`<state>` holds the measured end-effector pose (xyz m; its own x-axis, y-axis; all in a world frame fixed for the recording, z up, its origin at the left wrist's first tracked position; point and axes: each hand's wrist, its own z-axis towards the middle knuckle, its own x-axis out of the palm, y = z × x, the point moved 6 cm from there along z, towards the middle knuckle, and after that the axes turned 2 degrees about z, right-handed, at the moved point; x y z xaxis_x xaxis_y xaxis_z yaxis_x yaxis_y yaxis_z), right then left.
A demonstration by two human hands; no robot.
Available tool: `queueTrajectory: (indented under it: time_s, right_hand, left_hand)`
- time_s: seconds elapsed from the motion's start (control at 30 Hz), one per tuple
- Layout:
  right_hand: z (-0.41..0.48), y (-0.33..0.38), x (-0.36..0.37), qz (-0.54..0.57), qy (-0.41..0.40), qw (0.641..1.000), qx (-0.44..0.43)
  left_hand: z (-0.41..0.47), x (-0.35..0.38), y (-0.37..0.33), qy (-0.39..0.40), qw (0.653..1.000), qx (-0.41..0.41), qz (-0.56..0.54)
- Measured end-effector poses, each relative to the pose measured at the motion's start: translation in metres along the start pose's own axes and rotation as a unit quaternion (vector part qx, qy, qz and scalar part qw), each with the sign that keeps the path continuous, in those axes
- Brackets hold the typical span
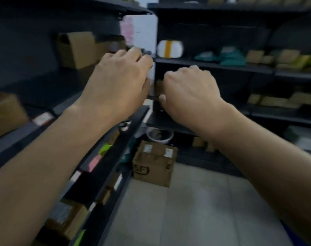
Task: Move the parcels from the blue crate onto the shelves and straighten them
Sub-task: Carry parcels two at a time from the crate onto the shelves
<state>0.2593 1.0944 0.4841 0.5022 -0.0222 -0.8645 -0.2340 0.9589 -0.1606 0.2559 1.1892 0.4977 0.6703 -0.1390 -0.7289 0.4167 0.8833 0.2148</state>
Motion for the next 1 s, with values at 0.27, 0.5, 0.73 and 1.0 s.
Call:
queueTrajectory:
  time_s: [0.27, 0.5, 0.73, 1.0]
  right_hand:
    - [-0.126, -0.203, -0.015, -0.081, 0.009, 0.976, 0.199]
    - [-0.250, -0.373, -0.019, -0.110, 0.040, 0.931, 0.346]
    - [-0.387, -0.524, -0.030, -0.163, 0.112, 0.846, 0.495]
    - [-0.523, -0.648, -0.035, -0.199, 0.113, 0.738, 0.635]
  left_hand:
    - [0.086, 0.036, -0.214, -0.029, 0.970, 0.169, -0.170]
    - [0.137, 0.049, -0.428, -0.051, 0.917, 0.284, -0.276]
    - [0.166, 0.060, -0.629, -0.009, 0.842, 0.372, -0.391]
    - [0.187, 0.082, -0.814, 0.034, 0.757, 0.458, -0.465]
